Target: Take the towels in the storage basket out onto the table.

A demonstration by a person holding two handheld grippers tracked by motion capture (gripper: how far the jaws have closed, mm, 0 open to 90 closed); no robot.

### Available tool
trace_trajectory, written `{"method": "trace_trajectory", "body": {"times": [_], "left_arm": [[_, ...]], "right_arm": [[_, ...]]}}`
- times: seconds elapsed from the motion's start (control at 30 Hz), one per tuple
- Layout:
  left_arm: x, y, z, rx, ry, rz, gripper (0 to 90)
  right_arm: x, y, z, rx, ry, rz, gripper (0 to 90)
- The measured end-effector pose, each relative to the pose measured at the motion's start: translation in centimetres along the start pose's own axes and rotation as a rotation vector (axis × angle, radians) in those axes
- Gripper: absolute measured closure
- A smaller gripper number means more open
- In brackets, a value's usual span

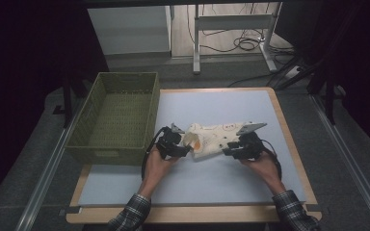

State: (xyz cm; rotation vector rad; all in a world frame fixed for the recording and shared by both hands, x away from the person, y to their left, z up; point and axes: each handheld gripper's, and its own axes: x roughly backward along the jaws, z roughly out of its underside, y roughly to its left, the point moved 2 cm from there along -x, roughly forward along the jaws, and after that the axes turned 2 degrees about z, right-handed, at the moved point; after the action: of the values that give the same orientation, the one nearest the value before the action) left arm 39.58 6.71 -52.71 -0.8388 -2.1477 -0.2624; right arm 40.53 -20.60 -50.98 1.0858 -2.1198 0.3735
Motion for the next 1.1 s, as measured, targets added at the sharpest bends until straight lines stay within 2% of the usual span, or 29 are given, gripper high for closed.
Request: {"method": "trace_trajectory", "body": {"times": [0.07, 0.17, 0.23, 0.27, 0.3, 0.37, 0.43, 0.53, 0.63, 0.7, 0.73, 0.77, 0.8, 0.83, 0.87, 0.9, 0.93, 1.0, 1.03, 1.1], "left_arm": [[-0.6, 0.1, 0.1, -0.004, -0.007, 0.01, 43.5], [-1.5, 0.5, 0.0, -0.02, -0.012, 0.009, 46.7], [-1.9, 0.6, -0.1, -0.016, -0.02, 0.014, 57.2], [-2.0, 0.7, -0.2, -0.012, -0.02, 0.021, 63.3], [-2.0, 0.8, -0.2, -0.007, -0.023, 0.029, 71.3], [-1.8, 0.8, -0.3, -0.004, -0.027, 0.033, 81.5], [-1.1, 0.7, -0.4, 0.004, -0.044, 0.042, 83.7], [0.4, 0.5, -0.8, 0.005, -0.077, 0.045, 83.5], [1.8, 0.4, -1.4, -0.008, -0.103, 0.035, 83.4], [2.0, 0.6, -1.9, -0.007, -0.108, 0.038, 82.7], [1.8, 0.7, -2.4, -0.007, -0.097, 0.03, 81.4], [1.3, 0.9, -2.8, -0.011, -0.079, 0.016, 77.8], [0.7, 1.0, -3.0, -0.014, -0.056, -0.012, 72.8], [0.2, 1.1, -3.2, -0.018, -0.04, -0.034, 66.8], [-0.4, 1.4, -3.3, -0.021, -0.013, -0.063, 63.8], [-0.7, 1.6, -3.3, -0.019, -0.002, -0.071, 60.3], [-0.9, 1.8, -3.2, -0.009, 0.004, -0.073, 57.1], [-0.9, 1.8, -3.1, -0.003, -0.005, -0.072, 56.0], [-0.8, 1.8, -2.6, -0.006, -0.006, -0.055, 55.9], [-0.6, 1.7, -2.4, -0.01, -0.004, -0.052, 57.2]], "right_arm": [[-1.5, 0.9, -0.4, 0.02, 0.009, -0.016, 54.8], [-3.3, 1.7, -0.8, 0.073, 0.037, 0.005, 57.5], [-4.2, 2.0, -0.9, 0.118, 0.066, 0.065, 73.5], [-4.4, 2.1, -0.9, 0.126, 0.062, 0.079, 81.5], [-4.4, 2.1, -1.0, 0.123, 0.059, 0.069, 87.2], [-4.1, 2.1, -1.2, 0.107, 0.073, 0.065, 88.7], [-3.1, 2.0, -1.3, 0.103, 0.07, 0.054, 88.9], [-0.5, 1.7, -1.7, 0.091, 0.038, 0.054, 88.9], [3.2, 1.0, -2.4, 0.094, 0.013, 0.099, 88.7], [4.9, 0.0, -2.9, 0.082, 0.001, 0.129, 87.9], [5.3, -0.5, -3.1, 0.075, 0.003, 0.135, 87.1], [5.4, -1.4, -3.4, 0.068, 0.001, 0.15, 81.6], [5.1, -2.1, -3.6, 0.071, 0.003, 0.19, 73.9], [4.6, -3.0, -3.6, 0.058, 0.019, 0.222, 70.4], [4.1, -3.6, -3.5, 0.035, 0.038, 0.223, 69.3], [3.4, -4.5, -3.2, 0.005, 0.061, 0.217, 68.1], [3.2, -4.9, -3.0, -0.008, 0.067, 0.219, 68.1], [3.5, -5.0, -2.3, -0.039, 0.044, 0.197, 68.1], [3.9, -4.5, -1.7, -0.047, 0.023, 0.167, 68.1], [4.4, -3.8, -1.1, -0.034, 0.03, 0.162, 68.1]]}}
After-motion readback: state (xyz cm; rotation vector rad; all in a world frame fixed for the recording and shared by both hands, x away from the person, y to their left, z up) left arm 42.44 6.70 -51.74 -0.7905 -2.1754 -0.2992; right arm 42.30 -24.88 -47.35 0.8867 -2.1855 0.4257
